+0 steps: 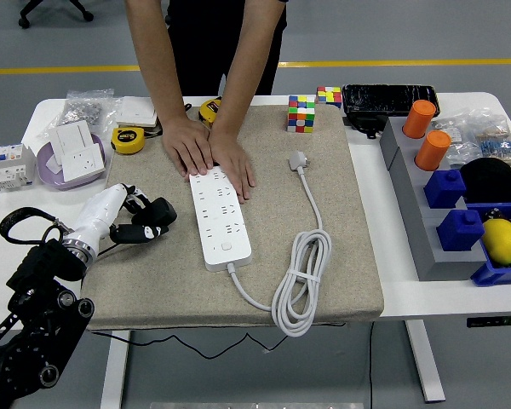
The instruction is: Pick up the plug,place it near the board,insert it into the board,press the button
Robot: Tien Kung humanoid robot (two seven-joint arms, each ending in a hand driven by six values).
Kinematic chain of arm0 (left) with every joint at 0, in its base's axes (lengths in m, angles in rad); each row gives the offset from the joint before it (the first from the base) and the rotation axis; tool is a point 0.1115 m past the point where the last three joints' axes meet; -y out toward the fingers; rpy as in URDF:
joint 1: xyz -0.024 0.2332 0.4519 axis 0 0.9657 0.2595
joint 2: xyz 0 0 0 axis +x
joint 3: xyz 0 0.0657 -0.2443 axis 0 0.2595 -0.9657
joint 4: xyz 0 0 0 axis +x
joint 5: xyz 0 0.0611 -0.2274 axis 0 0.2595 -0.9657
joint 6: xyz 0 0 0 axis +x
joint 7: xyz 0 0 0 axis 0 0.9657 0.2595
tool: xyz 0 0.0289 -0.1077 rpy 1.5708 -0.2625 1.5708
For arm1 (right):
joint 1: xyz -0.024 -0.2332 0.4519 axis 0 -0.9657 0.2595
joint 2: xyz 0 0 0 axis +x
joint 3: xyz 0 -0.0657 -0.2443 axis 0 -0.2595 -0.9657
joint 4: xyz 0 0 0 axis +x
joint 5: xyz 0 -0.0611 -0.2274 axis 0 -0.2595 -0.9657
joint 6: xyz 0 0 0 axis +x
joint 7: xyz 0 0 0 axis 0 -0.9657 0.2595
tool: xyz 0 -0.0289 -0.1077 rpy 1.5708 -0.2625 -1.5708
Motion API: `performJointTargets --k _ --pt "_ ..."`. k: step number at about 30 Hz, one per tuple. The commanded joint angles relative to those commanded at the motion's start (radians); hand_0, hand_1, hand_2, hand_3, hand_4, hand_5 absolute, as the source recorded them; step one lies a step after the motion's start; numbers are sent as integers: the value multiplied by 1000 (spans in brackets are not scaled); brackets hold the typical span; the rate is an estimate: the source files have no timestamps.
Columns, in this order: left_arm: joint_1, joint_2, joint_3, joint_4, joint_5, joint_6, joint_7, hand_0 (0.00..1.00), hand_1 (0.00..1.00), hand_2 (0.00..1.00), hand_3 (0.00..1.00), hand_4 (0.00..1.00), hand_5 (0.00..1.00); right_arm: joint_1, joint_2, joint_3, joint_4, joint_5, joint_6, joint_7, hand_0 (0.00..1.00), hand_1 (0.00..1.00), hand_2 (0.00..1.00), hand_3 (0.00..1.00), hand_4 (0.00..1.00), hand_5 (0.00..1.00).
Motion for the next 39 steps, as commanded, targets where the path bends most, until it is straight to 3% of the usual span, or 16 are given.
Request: performJointTargets --k 15,28,39 --pt "-93 79 132 -26 -75 -2 -25 729 442 333 367 493 164 3 -1 -4 0 4 -1 -1 876 778 777 798 998 846" --pt "-191 151 297 32 -82 11 -49 718 447 341 367 498 164 10 -6 -13 0 6 -1 -2 876 778 773 797 998 846" --pt "-210 165 351 67 -77 26 -62 716 449 342 370 502 163 10 -8 -19 0 7 -2 -5 875 778 772 798 998 849"
